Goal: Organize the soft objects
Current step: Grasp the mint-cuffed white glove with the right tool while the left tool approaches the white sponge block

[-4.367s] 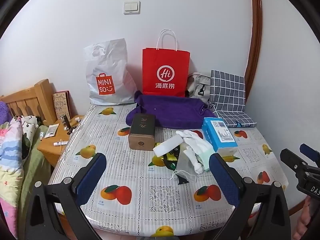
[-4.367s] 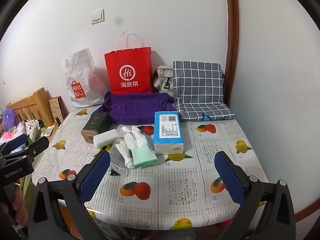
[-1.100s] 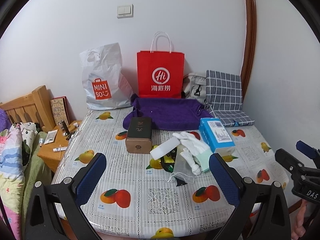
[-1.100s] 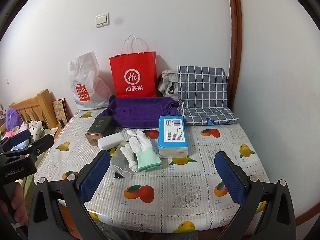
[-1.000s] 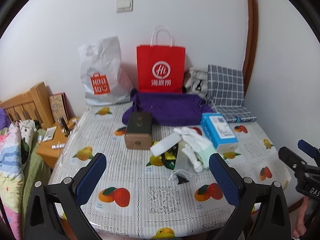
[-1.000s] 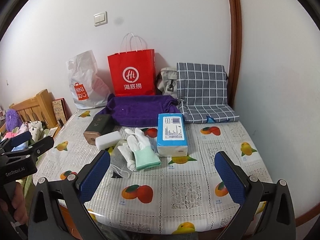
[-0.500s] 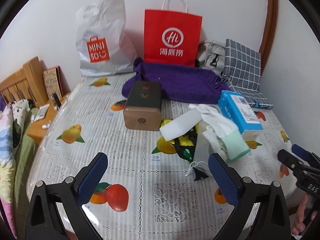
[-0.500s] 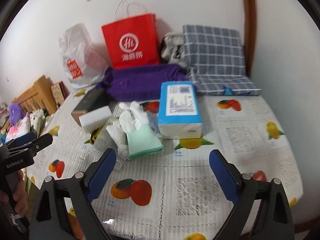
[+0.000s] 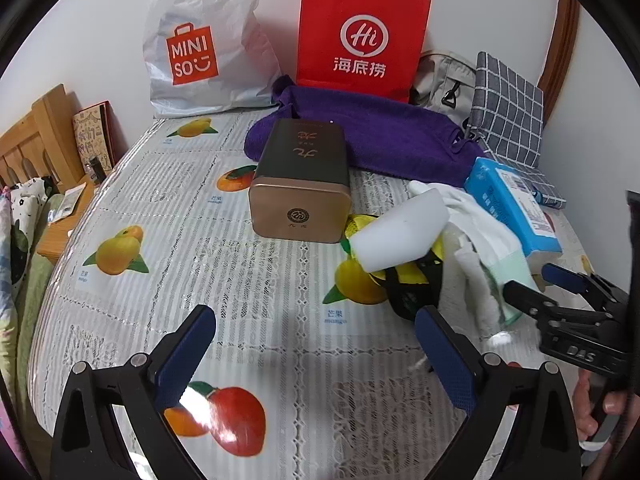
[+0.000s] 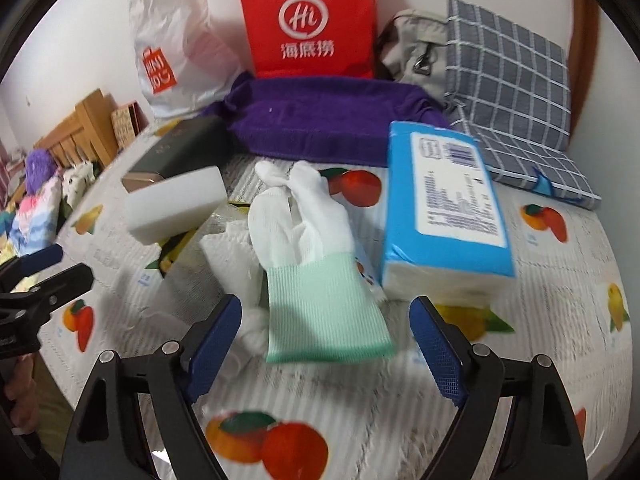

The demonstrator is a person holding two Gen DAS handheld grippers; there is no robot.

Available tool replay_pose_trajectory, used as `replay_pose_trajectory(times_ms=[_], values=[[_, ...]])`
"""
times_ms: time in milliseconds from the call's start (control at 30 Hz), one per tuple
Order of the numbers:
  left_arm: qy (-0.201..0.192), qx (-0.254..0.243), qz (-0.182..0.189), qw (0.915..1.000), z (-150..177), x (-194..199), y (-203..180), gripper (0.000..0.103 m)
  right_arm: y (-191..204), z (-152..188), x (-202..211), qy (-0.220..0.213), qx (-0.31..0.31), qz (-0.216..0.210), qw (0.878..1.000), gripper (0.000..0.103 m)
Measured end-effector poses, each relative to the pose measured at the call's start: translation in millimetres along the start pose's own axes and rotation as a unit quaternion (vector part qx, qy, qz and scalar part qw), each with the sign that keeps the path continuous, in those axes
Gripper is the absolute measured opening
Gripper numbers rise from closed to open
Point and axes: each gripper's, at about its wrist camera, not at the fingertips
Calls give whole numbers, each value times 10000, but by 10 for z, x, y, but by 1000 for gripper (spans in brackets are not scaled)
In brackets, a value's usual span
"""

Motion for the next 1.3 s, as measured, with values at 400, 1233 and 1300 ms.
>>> replay_pose_trajectory(times_ms=[400, 1233, 1300], values=[[-28, -31, 69, 10000, -102, -80, 22, 100, 16, -38, 4, 4, 237, 14, 9997, 37], [-188, -196, 59, 9996, -194, 28, -276, 98, -322, 464, 1112, -754, 22, -601, 9953, 14], [-188, -285, 28, 9994, -225, -24, -338, 98, -392, 542, 1169, -725, 9, -595, 9956, 14]])
Point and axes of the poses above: each gripper's, at about its wrist camera, not at the fingertips, and x roughly against the way its jaws point, y to its left, z to its underside, and after that the axes turned 8 degrees about -z, right-handed
